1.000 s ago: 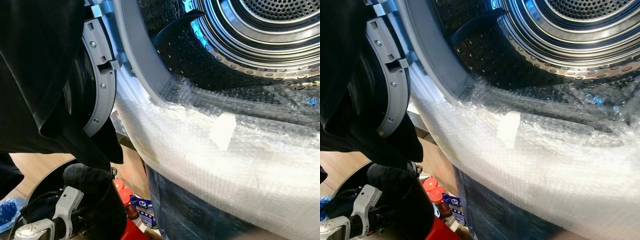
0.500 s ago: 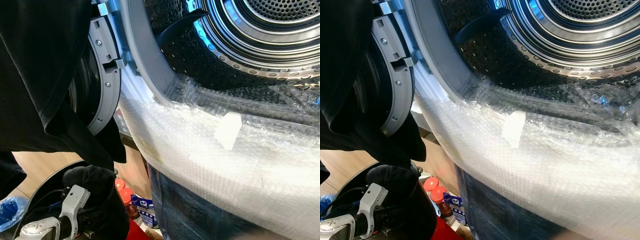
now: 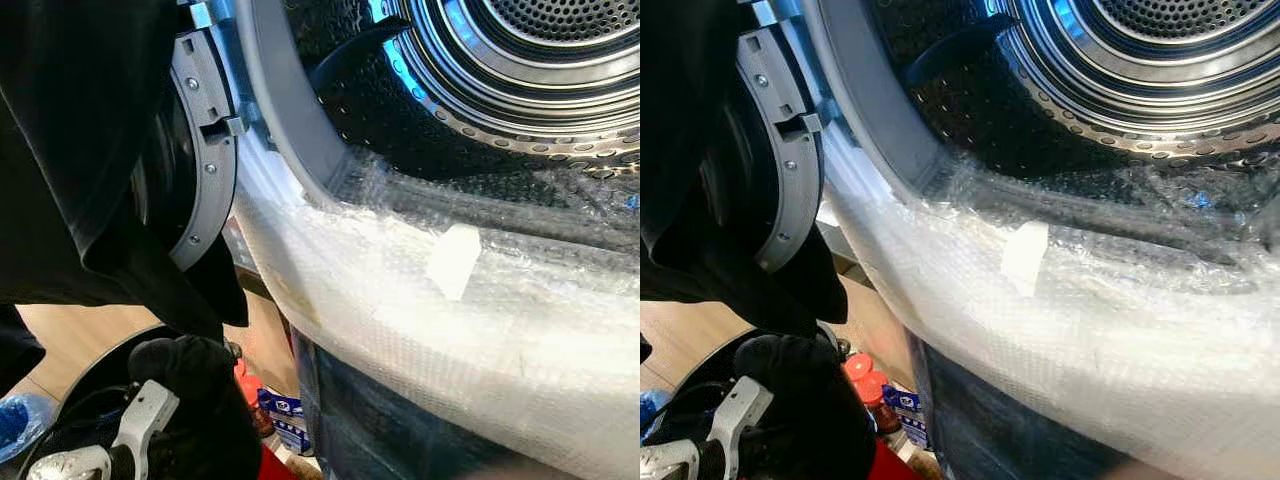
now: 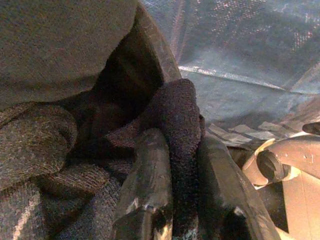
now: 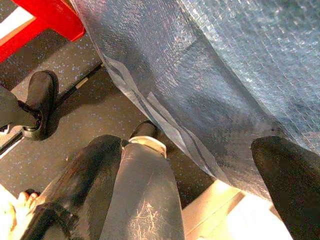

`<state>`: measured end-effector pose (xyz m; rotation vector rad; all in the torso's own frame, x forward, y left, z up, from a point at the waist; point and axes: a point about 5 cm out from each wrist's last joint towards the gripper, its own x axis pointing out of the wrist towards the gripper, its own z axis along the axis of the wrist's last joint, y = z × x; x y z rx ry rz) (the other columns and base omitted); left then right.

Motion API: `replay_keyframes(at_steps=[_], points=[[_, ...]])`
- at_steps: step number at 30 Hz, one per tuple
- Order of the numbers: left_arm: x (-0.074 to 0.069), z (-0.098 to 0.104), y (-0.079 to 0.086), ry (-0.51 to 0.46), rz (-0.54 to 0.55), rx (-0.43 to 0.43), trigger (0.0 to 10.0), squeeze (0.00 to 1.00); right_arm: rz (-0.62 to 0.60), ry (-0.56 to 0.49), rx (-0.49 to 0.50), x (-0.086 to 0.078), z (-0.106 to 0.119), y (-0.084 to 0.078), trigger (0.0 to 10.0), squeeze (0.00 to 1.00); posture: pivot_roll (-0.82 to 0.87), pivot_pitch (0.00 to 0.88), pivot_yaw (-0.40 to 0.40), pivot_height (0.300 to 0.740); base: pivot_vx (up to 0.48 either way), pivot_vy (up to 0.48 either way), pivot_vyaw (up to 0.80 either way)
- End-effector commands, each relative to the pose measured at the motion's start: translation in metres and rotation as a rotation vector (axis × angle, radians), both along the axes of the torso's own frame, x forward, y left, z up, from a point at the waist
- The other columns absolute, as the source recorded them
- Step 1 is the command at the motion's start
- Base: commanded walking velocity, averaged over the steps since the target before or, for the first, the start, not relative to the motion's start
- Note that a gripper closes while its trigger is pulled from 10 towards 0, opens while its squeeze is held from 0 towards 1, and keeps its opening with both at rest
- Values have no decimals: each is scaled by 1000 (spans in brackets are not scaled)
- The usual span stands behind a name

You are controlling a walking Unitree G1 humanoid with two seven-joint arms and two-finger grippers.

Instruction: Clothes washing

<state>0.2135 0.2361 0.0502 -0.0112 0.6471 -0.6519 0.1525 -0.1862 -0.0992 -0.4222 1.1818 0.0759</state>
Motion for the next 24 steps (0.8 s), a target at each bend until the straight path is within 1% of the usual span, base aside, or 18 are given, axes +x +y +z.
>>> replay_keyframes(at_steps=[1,2,4,7,10,12,13,16,19,24], points=[[-2,6,7,-17,13,-12,10000,0,9,-1,14,1,0,7,10000,0,56,0,152,740,0,0,0],[-1,7,9,-31,31,-11,10000,0,5,-4,14,2,0,6,10000,0,59,0,146,740,0,0,0],[0,9,11,-38,60,-34,10000,1000,3,-9,13,4,1,5,10000,0,61,0,141,740,0,0,0],[0,10,12,-49,80,-25,10000,1000,6,-11,11,5,1,5,10000,0,66,0,137,740,0,0,0],[-1,11,20,-59,150,-7,10000,1000,16,-9,6,5,2,4,10000,0,81,0,127,740,0,0,0],[-2,11,22,-61,159,-3,10000,1000,19,-7,6,5,1,4,10000,0,84,0,125,740,0,0,0],[-4,12,26,-62,167,3,10000,0,23,-5,6,4,1,4,10000,0,90,0,122,740,0,0,0],[-7,13,28,-59,173,-5,10000,0,28,-3,8,4,1,5,10000,0,97,0,123,740,0,0,0],[-9,13,27,-56,170,-7,10000,0,30,-1,9,3,1,6,10000,0,97,0,123,740,0,0,0],[-5,11,22,-70,173,-8,10000,0,26,-10,16,6,1,8,10000,0,94,0,127,740,0,0,0]])
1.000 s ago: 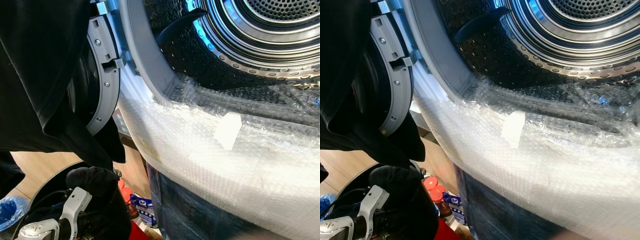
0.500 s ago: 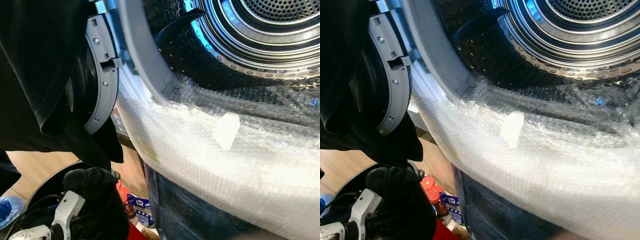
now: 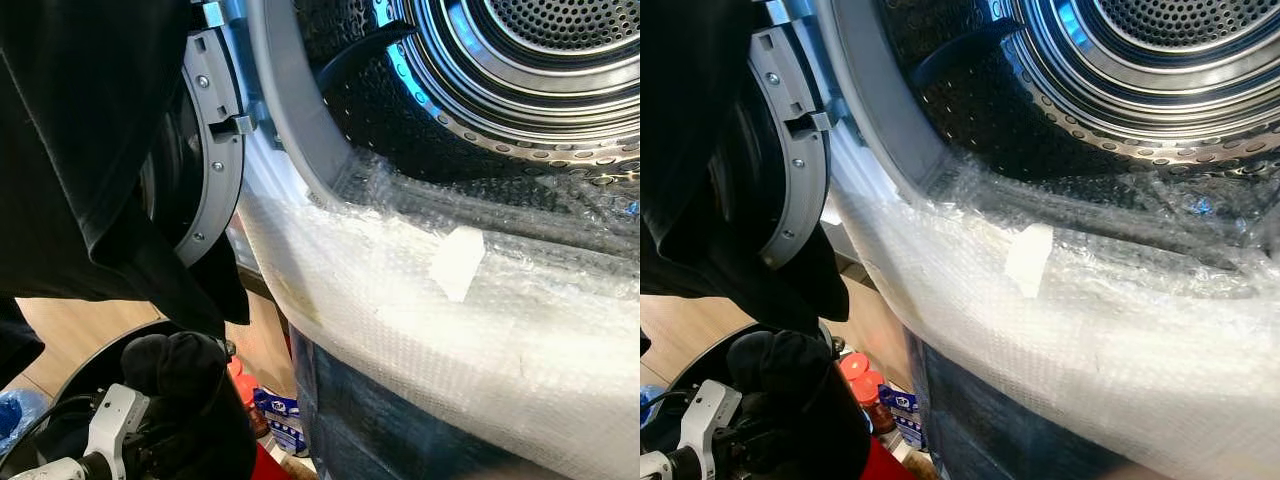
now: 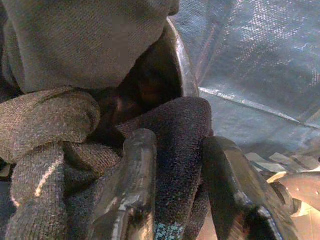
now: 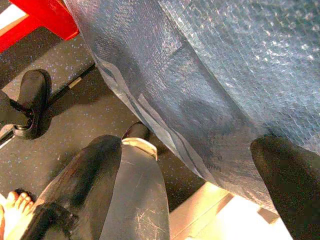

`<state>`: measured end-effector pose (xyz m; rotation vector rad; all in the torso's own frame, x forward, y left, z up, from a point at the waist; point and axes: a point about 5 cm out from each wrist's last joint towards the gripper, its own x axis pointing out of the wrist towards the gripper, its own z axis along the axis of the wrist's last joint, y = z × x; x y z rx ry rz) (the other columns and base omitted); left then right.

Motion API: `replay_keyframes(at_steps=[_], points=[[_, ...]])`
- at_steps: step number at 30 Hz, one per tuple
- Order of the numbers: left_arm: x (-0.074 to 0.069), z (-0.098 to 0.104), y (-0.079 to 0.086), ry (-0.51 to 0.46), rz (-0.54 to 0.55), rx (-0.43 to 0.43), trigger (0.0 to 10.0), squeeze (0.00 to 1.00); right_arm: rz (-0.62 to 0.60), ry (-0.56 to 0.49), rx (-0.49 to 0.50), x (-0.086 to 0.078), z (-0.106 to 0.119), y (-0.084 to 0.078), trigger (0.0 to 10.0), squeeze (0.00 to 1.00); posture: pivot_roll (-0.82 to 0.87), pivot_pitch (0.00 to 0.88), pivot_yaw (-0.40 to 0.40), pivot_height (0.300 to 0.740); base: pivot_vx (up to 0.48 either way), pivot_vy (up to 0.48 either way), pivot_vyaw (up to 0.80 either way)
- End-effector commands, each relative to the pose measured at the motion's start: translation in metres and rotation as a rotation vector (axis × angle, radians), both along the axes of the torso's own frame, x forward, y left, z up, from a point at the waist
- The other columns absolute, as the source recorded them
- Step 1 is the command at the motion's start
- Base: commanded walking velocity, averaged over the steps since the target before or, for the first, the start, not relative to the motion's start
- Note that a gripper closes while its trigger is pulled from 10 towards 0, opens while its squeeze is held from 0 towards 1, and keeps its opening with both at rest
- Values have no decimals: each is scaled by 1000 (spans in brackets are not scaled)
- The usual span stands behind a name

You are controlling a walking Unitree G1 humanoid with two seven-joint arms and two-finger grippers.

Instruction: Clothes washing

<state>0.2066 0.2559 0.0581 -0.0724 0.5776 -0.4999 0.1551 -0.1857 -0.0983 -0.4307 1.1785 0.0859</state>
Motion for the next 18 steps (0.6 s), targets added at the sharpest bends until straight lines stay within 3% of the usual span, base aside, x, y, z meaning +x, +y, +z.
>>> replay_keyframes(at_steps=[1,2,4,5,18], points=[[2,3,1,-14,11,19,10000,0,4,-17,24,4,1,8,10000,0,93,0,127,740,0,0,0],[2,3,1,-14,12,18,8941,0,1,-21,26,5,1,8,10000,0,93,0,127,740,0,0,0],[3,3,2,-20,26,21,3725,0,1,-24,27,6,1,8,10000,0,91,0,129,740,0,0,0],[3,3,2,-19,20,12,0,0,2,-23,26,6,1,8,10000,0,91,0,129,740,0,0,0],[5,6,0,-21,-1,5,0,0,-9,-40,47,6,2,9,10000,0,94,0,133,740,0,0,0]])
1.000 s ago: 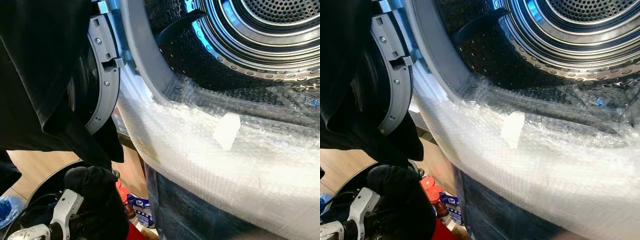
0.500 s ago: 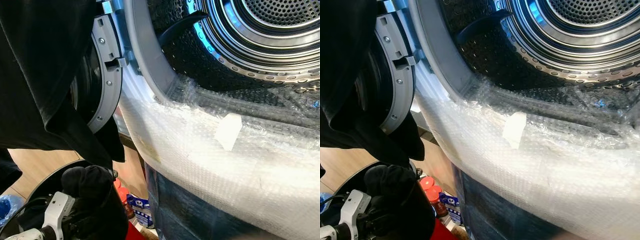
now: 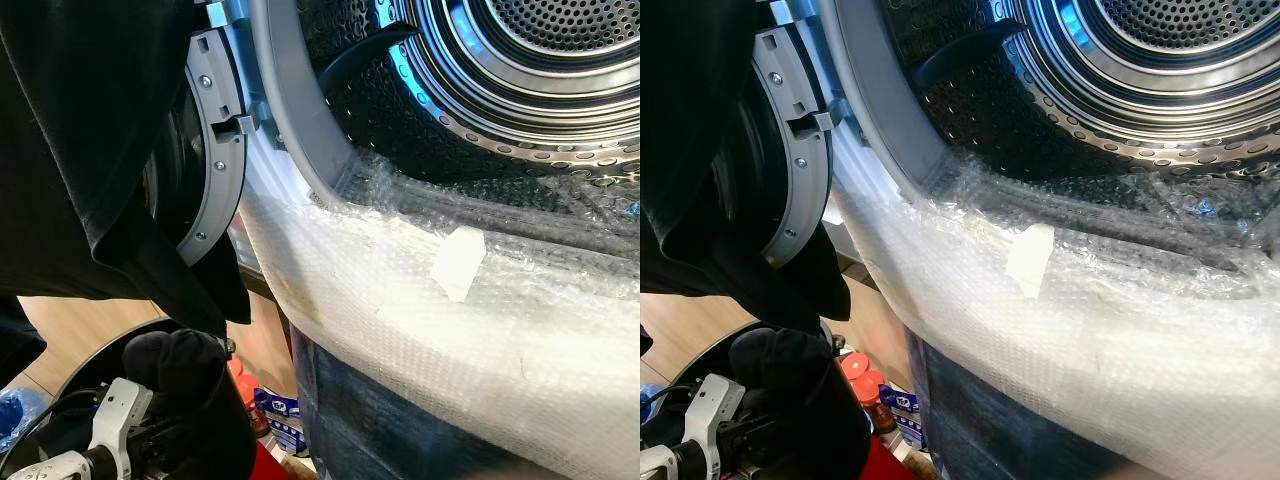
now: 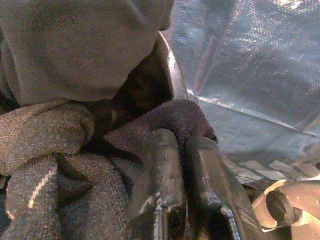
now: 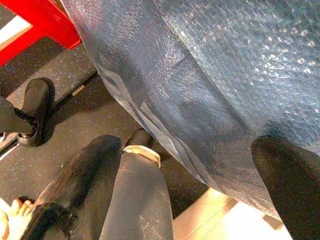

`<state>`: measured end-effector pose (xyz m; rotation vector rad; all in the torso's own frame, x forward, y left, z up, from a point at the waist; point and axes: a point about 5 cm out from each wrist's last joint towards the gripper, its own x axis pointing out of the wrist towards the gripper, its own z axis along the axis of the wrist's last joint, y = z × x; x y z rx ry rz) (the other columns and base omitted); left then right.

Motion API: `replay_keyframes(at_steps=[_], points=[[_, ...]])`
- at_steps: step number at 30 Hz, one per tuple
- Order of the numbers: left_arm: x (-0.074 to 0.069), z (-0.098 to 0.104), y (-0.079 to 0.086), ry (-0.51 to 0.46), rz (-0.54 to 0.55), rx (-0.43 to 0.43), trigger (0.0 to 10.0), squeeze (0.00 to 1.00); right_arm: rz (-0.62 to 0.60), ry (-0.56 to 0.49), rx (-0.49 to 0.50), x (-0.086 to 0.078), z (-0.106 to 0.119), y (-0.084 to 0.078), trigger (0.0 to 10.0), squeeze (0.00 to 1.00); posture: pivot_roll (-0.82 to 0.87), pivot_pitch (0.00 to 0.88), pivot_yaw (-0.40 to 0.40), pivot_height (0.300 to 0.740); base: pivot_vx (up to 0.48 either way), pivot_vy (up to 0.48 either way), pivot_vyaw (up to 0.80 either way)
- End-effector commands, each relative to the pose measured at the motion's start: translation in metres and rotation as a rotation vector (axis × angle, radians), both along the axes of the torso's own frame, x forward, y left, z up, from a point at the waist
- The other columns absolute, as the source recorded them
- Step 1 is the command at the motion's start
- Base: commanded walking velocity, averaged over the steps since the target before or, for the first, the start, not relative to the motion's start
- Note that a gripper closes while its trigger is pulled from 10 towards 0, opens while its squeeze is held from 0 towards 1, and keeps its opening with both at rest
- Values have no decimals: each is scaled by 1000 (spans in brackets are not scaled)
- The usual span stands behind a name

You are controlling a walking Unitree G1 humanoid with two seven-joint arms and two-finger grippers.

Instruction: Clothes washing

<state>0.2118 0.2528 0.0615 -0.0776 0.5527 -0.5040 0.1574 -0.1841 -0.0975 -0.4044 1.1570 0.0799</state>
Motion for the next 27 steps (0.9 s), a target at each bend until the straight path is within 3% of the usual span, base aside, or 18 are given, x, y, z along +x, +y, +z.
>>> replay_keyframes(at_steps=[1,7,11,16,23,25,27], points=[[0,3,2,0,-3,14,0,0,7,-18,26,4,1,8,10000,0,95,0,133,740,0,0,0],[2,9,-3,-20,-27,-16,0,0,5,-26,25,7,2,7,10000,0,93,0,134,740,0,0,0],[9,30,-4,-74,-58,-42,0,0,11,-52,47,12,4,10,10000,0,99,0,131,740,0,0,0],[13,51,-11,-78,-187,54,0,0,21,-54,45,14,5,12,10000,0,100,0,136,740,0,0,0],[14,71,-24,-89,-325,66,0,0,17,-59,52,14,5,14,10000,0,91,0,149,740,0,0,0],[22,78,-36,-107,-418,103,0,0,17,-58,55,13,4,16,10000,0,84,0,158,740,0,0,0],[24,82,-51,-104,-507,67,0,0,16,-56,55,12,4,16,10000,0,72,0,164,740,0,0,0]])
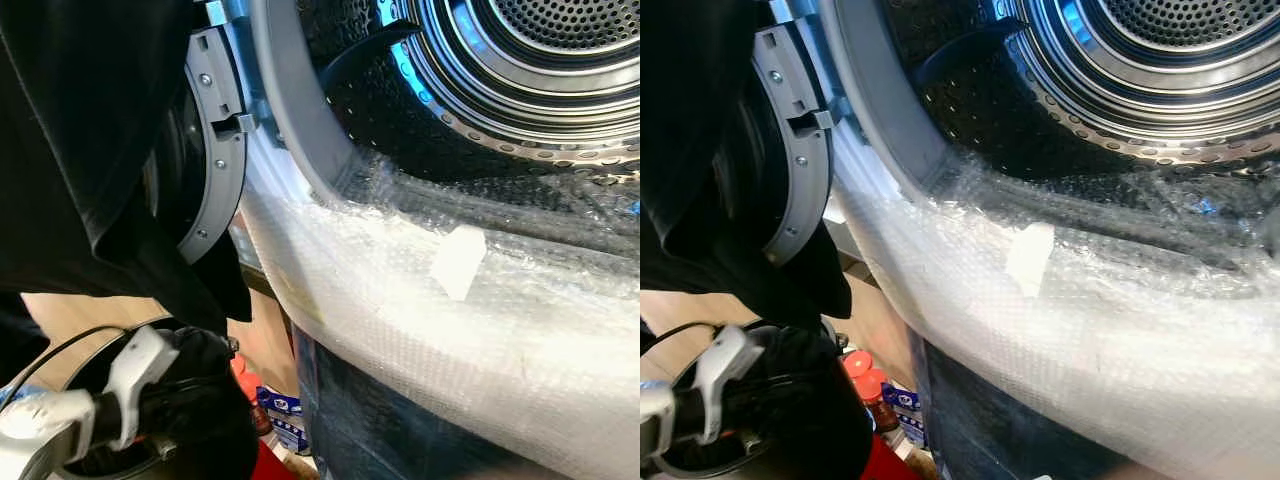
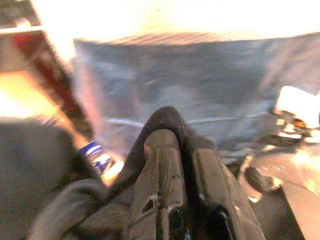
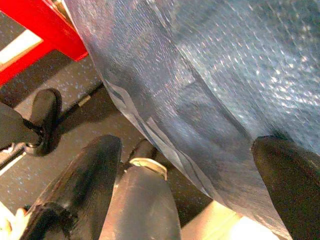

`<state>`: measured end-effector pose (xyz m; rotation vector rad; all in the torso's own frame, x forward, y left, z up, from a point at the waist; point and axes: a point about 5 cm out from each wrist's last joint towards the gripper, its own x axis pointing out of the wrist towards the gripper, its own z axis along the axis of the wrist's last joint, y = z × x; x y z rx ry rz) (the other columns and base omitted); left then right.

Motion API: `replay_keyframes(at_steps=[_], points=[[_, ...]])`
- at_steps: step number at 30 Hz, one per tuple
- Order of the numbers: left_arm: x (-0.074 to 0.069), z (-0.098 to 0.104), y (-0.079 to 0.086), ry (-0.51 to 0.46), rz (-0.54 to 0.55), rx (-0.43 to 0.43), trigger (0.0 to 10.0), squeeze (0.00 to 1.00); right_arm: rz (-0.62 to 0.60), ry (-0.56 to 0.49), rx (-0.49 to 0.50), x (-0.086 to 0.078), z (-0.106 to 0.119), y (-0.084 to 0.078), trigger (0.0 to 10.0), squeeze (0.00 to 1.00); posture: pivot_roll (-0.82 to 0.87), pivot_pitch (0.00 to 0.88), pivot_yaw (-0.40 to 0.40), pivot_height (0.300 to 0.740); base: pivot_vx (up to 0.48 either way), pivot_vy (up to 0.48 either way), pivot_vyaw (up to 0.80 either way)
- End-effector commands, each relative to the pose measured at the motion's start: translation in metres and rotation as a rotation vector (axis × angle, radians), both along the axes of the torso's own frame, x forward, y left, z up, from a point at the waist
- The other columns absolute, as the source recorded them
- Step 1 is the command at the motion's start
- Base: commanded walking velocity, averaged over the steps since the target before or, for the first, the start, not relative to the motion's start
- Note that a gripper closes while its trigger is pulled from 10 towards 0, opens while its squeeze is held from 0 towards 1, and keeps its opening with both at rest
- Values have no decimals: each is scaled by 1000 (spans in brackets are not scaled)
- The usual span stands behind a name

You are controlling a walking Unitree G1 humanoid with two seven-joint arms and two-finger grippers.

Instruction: Clothes washing

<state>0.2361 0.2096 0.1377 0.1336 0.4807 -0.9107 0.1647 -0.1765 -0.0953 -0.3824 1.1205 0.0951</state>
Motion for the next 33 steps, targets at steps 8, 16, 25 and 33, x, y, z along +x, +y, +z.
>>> replay_keyframes(at_steps=[8,16,25,33], points=[[8,-1,-44,36,-243,-22,0,0,-16,-48,27,9,4,6,10000,0,33,0,180,740,0,0,0],[12,-10,-73,67,-346,-69,0,0,-20,-49,21,9,4,2,10000,0,46,0,166,740,0,0,0],[13,-16,-126,91,-495,-172,0,0,-33,-67,30,13,6,4,10000,0,29,0,166,740,0,0,0],[4,-23,-145,140,-585,-212,0,0,-54,-78,34,14,6,2,10000,0,0,0,179,740,0,0,0]])
